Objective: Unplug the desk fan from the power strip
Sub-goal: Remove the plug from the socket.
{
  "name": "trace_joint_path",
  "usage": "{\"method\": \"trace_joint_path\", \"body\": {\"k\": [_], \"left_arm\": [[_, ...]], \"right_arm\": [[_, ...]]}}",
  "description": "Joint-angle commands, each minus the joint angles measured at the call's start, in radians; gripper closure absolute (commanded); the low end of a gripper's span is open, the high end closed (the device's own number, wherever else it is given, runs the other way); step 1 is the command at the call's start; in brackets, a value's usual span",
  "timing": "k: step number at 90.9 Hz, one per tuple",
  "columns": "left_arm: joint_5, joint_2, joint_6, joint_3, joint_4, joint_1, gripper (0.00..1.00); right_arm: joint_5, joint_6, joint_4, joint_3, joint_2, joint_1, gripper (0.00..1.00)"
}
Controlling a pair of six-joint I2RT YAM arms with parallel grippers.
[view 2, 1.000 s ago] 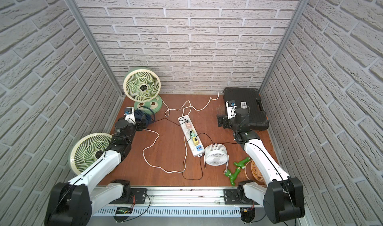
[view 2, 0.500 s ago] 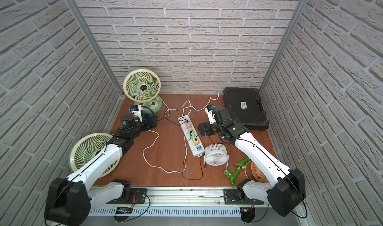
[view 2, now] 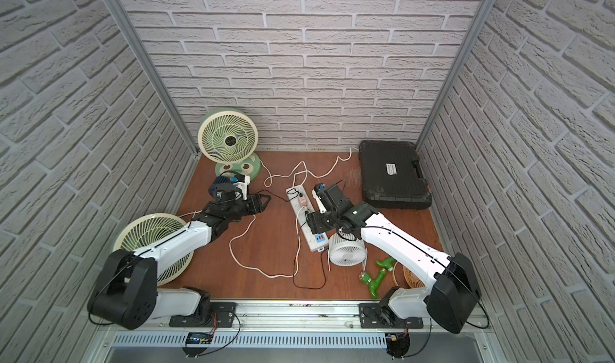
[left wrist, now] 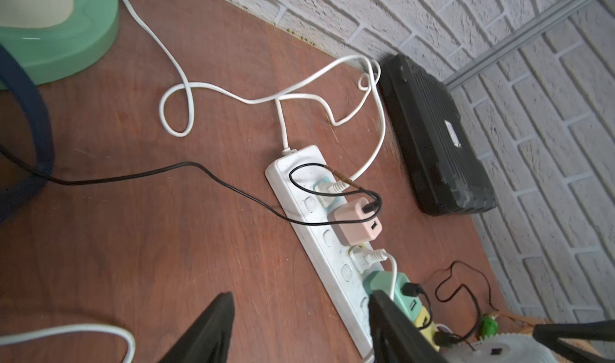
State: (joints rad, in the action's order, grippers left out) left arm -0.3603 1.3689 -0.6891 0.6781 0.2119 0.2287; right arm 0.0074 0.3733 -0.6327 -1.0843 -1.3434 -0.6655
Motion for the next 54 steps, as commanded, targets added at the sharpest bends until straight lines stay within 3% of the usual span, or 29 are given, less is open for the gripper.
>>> {"method": "trace_joint_path", "body": {"k": [1,36,54], "left_arm": [[-0.063,0.042,-0.026,0.031,0.09,0.03,0.5],[-0.2,0.294,-0.124,0.081,0.304,0.082,1.0],[-0.257,0.4,-0.175,0.117,0.377,0.114,1.0]], "right_arm": [[0.037,0.044,0.028,0.009,-0.011,-0.022,0.25],[0.126,0.087,0.019,0.0,-0.098,-0.075,0.33],[0.142,0.082,0.015,-0.014,-0.158,-0.081,0.37]]}}
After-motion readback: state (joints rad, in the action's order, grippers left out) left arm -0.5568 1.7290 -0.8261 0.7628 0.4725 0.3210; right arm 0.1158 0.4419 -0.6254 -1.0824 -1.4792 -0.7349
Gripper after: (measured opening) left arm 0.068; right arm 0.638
